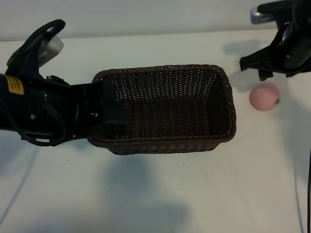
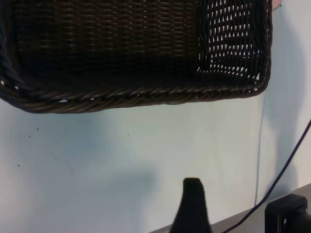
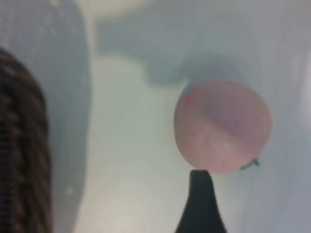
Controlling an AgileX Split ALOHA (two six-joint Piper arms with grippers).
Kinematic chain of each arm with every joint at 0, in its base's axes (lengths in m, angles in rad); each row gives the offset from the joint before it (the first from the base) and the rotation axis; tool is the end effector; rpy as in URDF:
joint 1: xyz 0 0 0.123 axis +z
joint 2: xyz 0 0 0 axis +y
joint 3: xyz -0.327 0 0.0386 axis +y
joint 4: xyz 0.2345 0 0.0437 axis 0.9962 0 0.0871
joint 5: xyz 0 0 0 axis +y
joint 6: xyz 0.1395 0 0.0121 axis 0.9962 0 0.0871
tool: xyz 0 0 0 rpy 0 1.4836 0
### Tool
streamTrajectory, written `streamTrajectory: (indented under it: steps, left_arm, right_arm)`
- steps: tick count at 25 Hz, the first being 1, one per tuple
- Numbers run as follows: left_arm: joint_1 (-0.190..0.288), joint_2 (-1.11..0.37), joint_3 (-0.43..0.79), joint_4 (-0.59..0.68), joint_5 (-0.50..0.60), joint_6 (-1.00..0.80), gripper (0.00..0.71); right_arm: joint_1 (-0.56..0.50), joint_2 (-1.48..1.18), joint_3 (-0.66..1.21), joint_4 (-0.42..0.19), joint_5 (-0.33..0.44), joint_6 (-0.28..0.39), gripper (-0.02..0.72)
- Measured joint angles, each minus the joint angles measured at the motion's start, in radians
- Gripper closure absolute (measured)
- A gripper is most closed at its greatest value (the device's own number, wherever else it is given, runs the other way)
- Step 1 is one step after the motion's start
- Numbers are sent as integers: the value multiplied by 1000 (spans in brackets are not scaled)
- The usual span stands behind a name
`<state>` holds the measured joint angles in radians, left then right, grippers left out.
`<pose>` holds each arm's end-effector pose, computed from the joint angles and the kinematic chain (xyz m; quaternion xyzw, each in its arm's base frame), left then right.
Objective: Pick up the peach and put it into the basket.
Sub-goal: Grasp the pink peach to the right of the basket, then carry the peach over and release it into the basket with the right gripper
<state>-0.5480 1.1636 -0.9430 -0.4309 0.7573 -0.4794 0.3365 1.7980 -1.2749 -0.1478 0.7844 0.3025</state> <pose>0.1783 -0.1560 0.3297 -0.0658 0.9237 -0.3258 0.1903 0.3679 0.1133 0.2230 -0.0591 0.9811 -0.0028 0.1841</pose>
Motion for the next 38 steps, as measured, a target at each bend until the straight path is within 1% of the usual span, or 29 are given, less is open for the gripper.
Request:
streamTrajectory:
  steps: [4, 7, 10, 13, 16, 19, 20, 21, 22, 24, 25, 26, 27, 28, 30, 32, 38]
  left_arm:
    - [0, 0, 0, 0, 0, 1, 149]
    - [0, 0, 0, 0, 0, 1, 149]
    - [0, 0, 0, 0, 0, 1, 149]
    - [0, 0, 0, 0, 0, 1, 149]
    - [0, 0, 0, 0, 0, 1, 149]
    - [0, 0, 0, 0, 0, 1, 150]
    - [0, 0, 0, 0, 0, 1, 150]
    - [0, 0, 0, 1, 0, 1, 150]
    - [0, 0, 0, 1, 0, 1, 150]
    - [0, 0, 0, 1, 0, 1, 150]
    - [0, 0, 0, 1, 0, 1, 150]
    - [0, 0, 0, 1, 0, 1, 150]
    - [0, 0, 0, 1, 0, 1, 150]
    - [0, 0, 0, 1, 0, 1, 150]
    - [0, 0, 0, 1, 0, 1, 150]
    - [0, 0, 0, 1, 0, 1, 150]
    - [0, 0, 1, 1, 0, 1, 150]
  right_arm:
    - [-37, 67, 0, 68, -45, -61, 178]
    - [-64, 98, 0, 94, -73, -84, 178]
    - [-90, 121, 0, 110, -92, -105, 177]
    - [-106, 140, 0, 148, -110, -155, 178]
    - [-110, 167, 0, 204, -120, -208, 178]
    - [-110, 199, 0, 227, -123, -230, 187]
    - [-110, 203, 0, 227, -122, -233, 204]
    - [-110, 206, 0, 227, -122, -234, 240]
    - [-111, 206, 0, 227, -122, -234, 295]
    - [-112, 206, 0, 227, -116, -225, 439]
    - [-113, 206, 0, 226, -111, -219, 529]
    - [-113, 206, 0, 226, -103, -216, 592]
    - [-113, 205, 0, 226, -98, -214, 622]
    - [-113, 202, 0, 226, -92, -214, 643]
    - [-113, 185, 0, 226, -77, -214, 659]
    - [-113, 159, 0, 225, -63, -214, 661]
    - [-113, 14, 0, 227, 14, -214, 662]
